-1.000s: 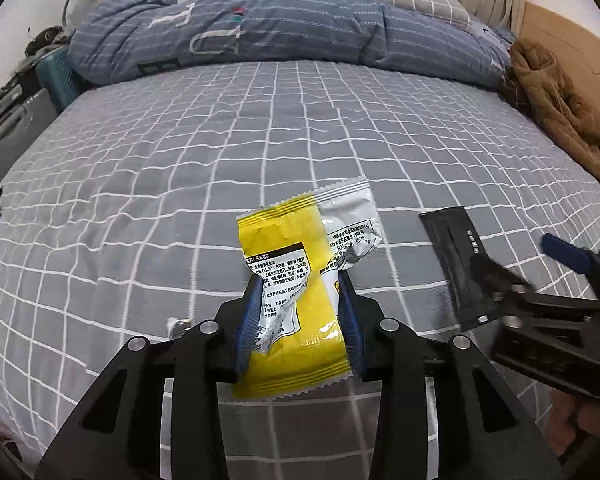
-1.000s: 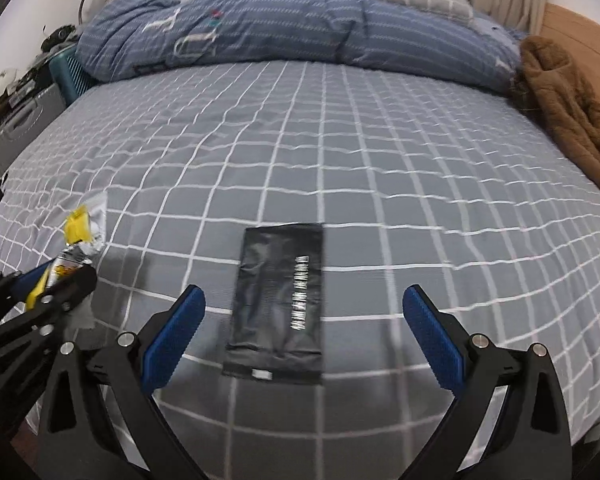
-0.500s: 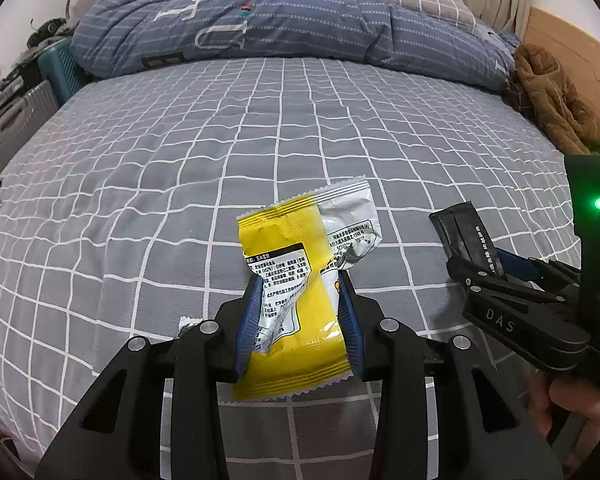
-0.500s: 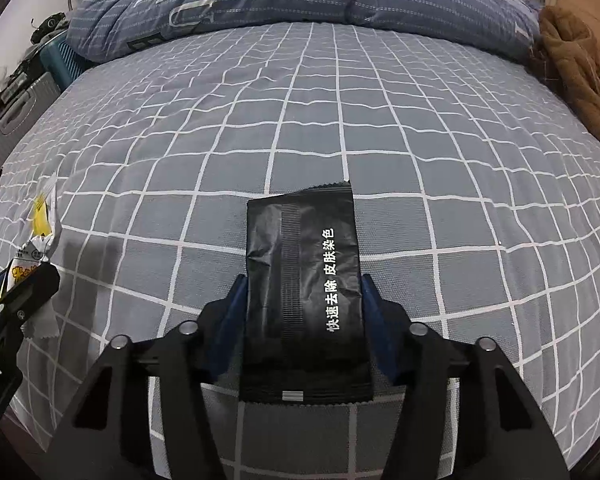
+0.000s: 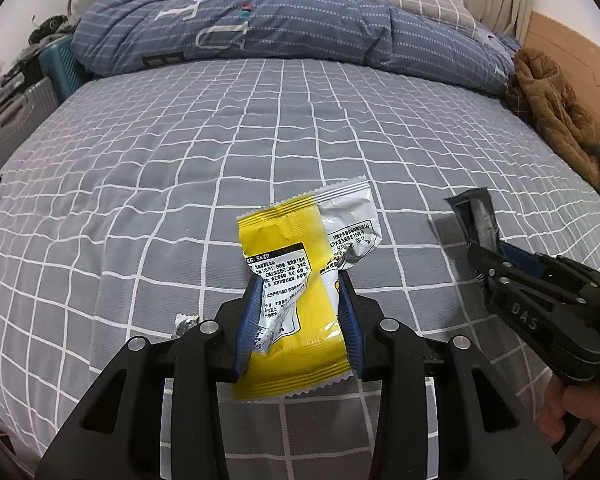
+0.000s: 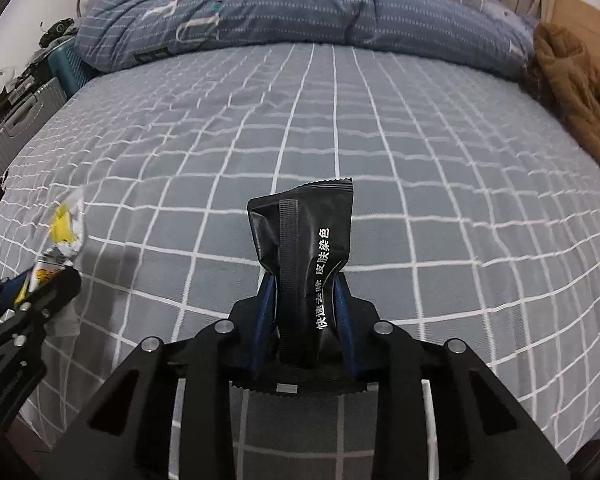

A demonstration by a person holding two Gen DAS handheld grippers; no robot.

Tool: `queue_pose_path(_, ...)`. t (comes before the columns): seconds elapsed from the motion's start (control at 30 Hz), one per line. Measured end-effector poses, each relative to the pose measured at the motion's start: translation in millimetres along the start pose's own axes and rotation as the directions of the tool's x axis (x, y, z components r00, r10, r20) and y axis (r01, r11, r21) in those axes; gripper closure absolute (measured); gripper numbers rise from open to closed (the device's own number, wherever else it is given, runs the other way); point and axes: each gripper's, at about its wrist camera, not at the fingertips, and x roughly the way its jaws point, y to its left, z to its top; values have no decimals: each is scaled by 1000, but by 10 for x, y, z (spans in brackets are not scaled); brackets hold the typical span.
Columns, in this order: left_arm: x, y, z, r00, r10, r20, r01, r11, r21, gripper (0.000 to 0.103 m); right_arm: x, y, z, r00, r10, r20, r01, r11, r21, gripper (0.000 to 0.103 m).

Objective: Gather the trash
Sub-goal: 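Lift the yellow wrapper with the left gripper while the right gripper carries the black packet toward the bin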

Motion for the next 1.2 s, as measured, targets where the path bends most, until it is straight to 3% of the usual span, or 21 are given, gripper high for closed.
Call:
queue_pose_path(0.5,-378,-68,-147,999,-26,37,26,1000,3,66,-735,-34,-72,993,4,122,-3,1000,-7,75)
queue_pose_path(1.2,-802,-126,-468,999,-34,43,34,999,-2,66,-1229,-153,-513,990,-5,139,5,1000,-4,75)
